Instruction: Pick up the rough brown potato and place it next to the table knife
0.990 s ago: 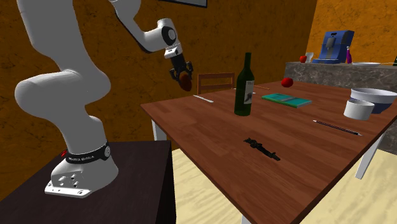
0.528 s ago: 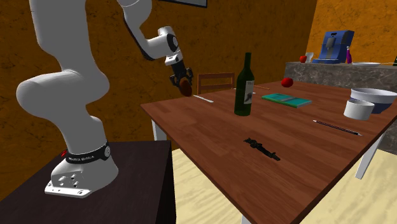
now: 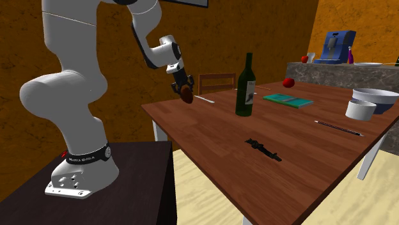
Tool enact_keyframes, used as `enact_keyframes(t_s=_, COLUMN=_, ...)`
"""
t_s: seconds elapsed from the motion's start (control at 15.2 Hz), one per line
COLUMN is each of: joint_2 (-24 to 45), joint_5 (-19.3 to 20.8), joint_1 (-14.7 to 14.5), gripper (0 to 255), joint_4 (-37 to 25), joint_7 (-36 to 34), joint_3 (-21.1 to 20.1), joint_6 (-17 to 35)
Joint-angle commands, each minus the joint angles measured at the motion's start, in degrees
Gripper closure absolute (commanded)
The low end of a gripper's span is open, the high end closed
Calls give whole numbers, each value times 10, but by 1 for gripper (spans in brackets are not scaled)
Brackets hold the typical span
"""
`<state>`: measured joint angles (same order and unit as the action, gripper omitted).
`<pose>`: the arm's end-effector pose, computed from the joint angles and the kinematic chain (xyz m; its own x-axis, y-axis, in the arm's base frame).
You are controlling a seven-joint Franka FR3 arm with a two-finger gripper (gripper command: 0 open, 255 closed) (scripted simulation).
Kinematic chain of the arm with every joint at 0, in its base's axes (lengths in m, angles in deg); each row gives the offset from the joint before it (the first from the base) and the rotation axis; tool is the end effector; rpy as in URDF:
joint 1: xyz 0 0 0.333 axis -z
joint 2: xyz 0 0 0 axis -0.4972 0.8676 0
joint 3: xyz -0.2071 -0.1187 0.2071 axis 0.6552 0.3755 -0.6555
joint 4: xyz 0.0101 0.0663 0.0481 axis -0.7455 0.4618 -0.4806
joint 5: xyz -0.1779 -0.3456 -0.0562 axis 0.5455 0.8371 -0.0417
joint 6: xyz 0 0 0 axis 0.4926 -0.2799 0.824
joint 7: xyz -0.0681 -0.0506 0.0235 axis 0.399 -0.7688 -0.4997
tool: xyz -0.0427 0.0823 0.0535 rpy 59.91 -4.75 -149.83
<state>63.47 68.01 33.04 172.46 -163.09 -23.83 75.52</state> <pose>0.2828 0.4785 0.3400 0.4651 -0.8842 0.0446 -0.8324 -0.4539 -0.3181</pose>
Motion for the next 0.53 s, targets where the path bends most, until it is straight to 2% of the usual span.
enact_keyframes(t_s=0.0, joint_2=15, joint_5=26, joint_1=-16, gripper=255, joint_4=2, joint_7=-19, joint_3=18, joint_6=6)
enact_keyframes(t_s=0.2, joint_2=39, joint_5=66, joint_1=-41, gripper=255, joint_4=2, joint_7=-49, joint_3=46, joint_6=14)
enact_keyframes(t_s=0.46, joint_2=39, joint_5=66, joint_1=-41, gripper=255, joint_4=2, joint_7=-49, joint_3=46, joint_6=14)
